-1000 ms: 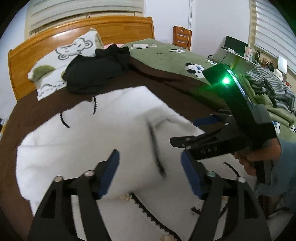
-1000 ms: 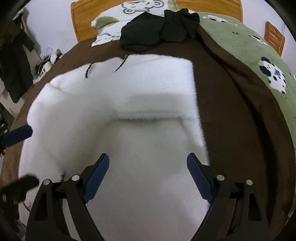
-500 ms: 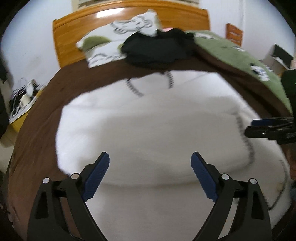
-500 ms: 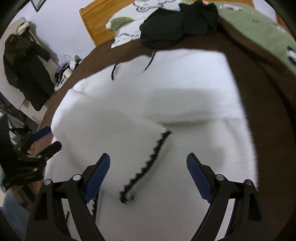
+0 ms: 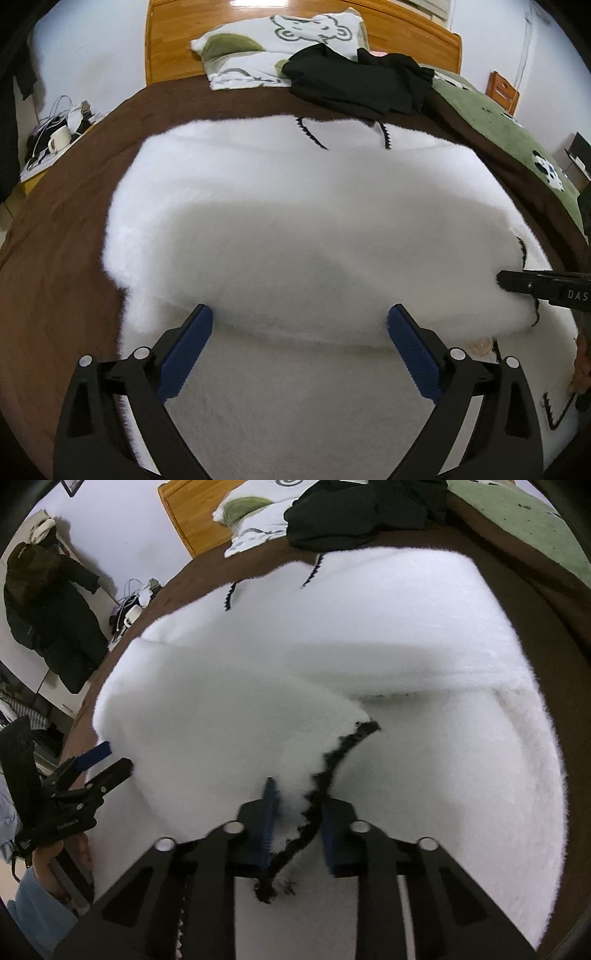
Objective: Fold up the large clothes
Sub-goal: 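Close the right tool on the black-trimmed hem edge, then fold the held hem up toward the collar and open the right tool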
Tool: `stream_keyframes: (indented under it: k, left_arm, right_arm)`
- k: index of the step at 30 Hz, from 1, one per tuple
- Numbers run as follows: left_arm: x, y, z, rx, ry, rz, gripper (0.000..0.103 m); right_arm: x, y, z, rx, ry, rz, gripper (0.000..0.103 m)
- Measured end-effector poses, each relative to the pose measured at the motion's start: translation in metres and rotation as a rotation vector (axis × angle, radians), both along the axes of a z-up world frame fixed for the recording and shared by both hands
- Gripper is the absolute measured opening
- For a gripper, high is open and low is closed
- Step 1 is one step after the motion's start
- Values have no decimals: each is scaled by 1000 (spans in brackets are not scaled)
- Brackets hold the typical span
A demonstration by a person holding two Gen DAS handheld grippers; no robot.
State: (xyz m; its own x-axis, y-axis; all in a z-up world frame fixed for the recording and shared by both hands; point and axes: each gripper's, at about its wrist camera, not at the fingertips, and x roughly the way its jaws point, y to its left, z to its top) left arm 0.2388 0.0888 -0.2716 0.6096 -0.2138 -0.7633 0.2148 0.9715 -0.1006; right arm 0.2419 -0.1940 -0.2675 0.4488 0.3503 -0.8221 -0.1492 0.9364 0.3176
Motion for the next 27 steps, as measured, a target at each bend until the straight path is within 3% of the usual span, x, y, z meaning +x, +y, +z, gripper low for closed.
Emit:
stream_keyframes:
  k: [6,15,21,27]
  left_arm:
    - [-1,2,4,-7,-7,21,94]
    - [3,17,27,-2,-12,78,94]
    - [16,18,56,11,-55,104,94]
    - [50,0,66,20,-76,84,95]
  right_arm:
    - [0,14,11,-130,-25,50,13]
    - [8,13,59,-177,-127,76,13]
    - [40,7,104,-231,-212,113,12]
    - [73,-7,114,-298,-242,135,13]
